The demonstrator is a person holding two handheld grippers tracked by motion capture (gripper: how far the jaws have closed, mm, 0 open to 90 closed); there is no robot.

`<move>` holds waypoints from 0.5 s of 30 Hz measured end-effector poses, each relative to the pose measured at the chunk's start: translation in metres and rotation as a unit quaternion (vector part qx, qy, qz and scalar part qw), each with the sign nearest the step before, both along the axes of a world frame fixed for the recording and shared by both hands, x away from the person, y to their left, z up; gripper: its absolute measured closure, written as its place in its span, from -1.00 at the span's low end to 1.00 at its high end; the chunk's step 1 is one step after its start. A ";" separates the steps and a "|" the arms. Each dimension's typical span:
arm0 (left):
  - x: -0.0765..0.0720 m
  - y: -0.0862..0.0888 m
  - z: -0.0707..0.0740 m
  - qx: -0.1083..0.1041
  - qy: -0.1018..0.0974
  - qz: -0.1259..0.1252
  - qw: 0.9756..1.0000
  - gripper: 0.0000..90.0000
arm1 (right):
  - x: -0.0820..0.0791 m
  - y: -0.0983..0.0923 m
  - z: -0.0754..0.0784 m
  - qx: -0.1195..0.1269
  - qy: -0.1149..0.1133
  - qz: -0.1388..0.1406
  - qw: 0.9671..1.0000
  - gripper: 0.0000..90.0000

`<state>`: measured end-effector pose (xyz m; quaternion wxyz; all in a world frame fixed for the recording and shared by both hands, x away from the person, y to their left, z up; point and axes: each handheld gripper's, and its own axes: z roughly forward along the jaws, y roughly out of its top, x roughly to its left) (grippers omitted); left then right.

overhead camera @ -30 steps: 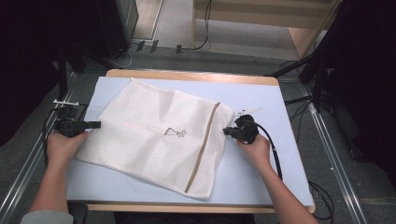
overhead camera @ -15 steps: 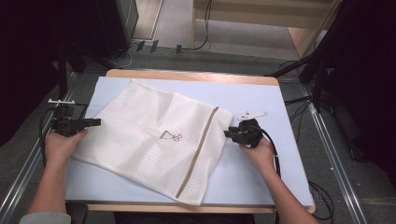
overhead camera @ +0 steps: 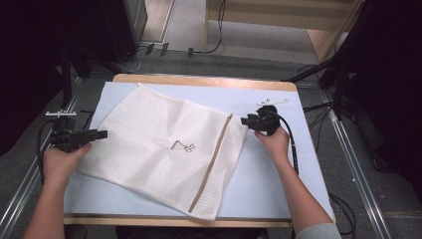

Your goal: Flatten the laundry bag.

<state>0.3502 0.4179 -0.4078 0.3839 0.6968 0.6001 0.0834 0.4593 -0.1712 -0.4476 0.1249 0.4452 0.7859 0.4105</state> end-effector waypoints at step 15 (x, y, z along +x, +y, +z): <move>0.000 0.001 -0.001 0.000 0.001 0.002 1.000 -0.03 | 0.014 0.012 -0.027 -0.059 0.005 0.028 0.998 0.62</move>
